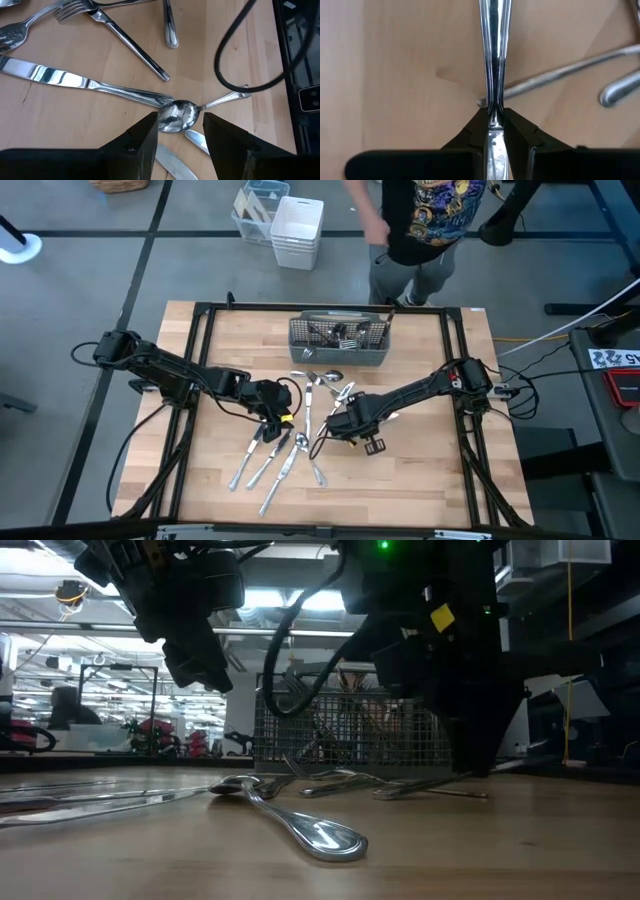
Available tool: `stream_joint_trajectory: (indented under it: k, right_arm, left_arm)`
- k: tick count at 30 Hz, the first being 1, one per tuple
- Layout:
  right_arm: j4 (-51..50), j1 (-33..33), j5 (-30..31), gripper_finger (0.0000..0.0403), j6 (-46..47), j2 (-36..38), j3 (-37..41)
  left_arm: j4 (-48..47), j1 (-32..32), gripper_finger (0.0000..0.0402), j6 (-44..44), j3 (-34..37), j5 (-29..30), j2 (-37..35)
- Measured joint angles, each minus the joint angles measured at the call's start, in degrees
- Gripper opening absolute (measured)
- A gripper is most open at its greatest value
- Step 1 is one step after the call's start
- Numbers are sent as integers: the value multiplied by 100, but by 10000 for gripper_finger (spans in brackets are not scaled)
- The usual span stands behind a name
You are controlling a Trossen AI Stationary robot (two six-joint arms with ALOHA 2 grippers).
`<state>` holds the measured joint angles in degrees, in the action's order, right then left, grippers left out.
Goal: Sort silverware
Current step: Put the knife into the silverware rack
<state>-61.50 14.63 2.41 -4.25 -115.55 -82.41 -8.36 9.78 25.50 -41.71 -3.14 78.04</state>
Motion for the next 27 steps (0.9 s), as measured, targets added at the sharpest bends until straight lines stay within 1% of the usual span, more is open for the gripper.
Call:
stream_joint_trajectory:
  k: [4,19,21,27]
  right_arm:
    - [-135,-2,114,49,-4,2,-9]
    - [-184,0,131,49,-49,11,-23]
    - [-340,0,160,49,-51,11,-132]
    - [-951,2,660,49,-63,13,-830]
  left_arm:
    - [0,0,150,0,0,0,0]
    - [0,0,150,0,0,0,0]
    - [0,0,150,0,0,0,0]
    - [0,0,150,-114,0,0,1]
